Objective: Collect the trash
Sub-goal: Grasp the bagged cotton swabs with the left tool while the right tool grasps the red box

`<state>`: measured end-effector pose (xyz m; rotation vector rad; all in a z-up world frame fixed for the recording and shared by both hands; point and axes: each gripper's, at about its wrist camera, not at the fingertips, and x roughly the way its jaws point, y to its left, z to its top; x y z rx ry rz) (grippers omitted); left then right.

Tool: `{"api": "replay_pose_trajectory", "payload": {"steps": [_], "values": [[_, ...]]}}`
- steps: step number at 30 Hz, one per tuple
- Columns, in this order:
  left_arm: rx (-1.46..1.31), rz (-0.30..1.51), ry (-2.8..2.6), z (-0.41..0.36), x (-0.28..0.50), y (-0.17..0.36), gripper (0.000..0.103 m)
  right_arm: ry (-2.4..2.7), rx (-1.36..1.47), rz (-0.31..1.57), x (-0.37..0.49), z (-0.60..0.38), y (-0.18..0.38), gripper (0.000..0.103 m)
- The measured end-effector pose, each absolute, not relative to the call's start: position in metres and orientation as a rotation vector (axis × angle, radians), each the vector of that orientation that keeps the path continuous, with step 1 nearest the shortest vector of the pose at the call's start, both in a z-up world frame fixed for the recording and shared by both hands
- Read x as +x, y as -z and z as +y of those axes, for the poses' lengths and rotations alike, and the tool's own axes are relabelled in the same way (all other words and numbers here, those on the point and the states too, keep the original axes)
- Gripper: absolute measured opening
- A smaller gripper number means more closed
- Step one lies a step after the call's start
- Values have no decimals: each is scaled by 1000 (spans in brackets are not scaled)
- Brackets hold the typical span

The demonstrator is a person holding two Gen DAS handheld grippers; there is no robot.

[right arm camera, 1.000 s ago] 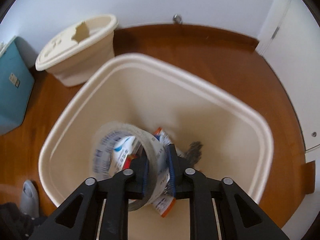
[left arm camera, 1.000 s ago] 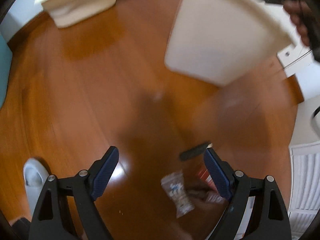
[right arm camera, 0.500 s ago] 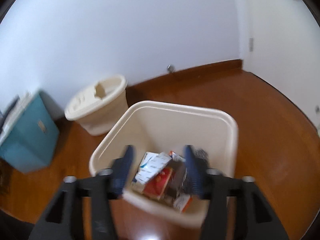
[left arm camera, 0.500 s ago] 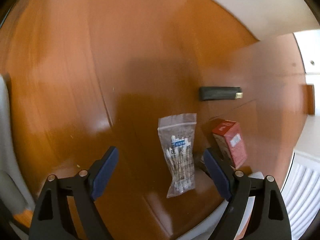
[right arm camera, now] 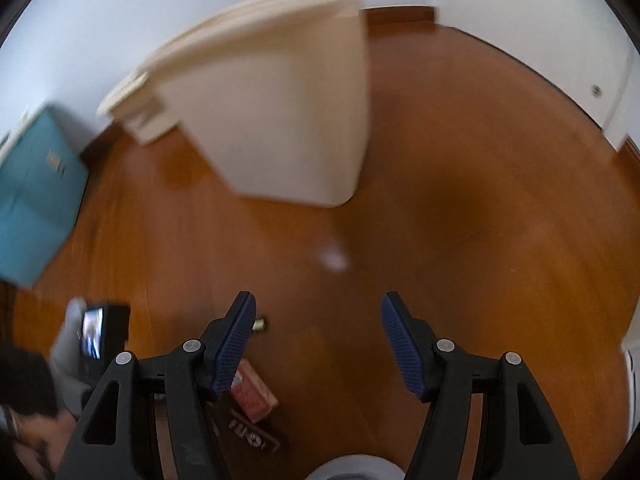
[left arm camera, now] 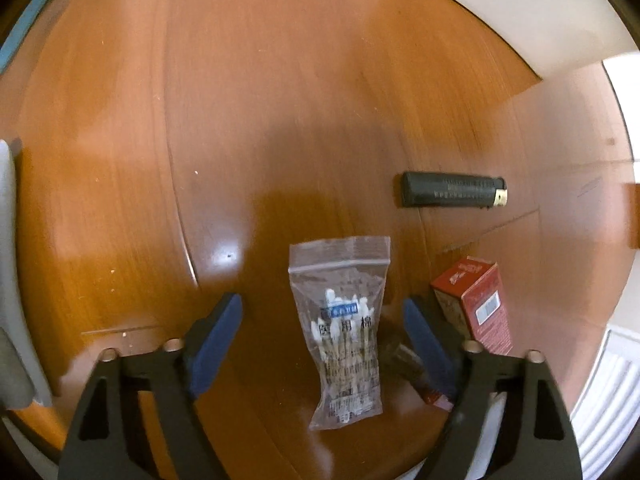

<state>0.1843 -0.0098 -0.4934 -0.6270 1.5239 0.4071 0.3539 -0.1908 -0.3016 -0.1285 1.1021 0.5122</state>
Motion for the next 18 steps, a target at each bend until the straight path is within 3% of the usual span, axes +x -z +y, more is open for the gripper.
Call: {"api": "replay_pose_trajectory", "payload": {"steps": [5,7,10,18], "values": [[-563,1509,-388,-23,182,487,27,-533,-137,1191,341,-178,338,68],[-569,1513,-355,-28,181,489,14,-552,-152,1220,336,-172,350,68],[-577,1513,-325,-30,177,488,9,-606,-201,1262,321,-172,368,68],[-571,1404,-291,4,161,439,8,-714,-344,1266,297,-148,397,68]]}}
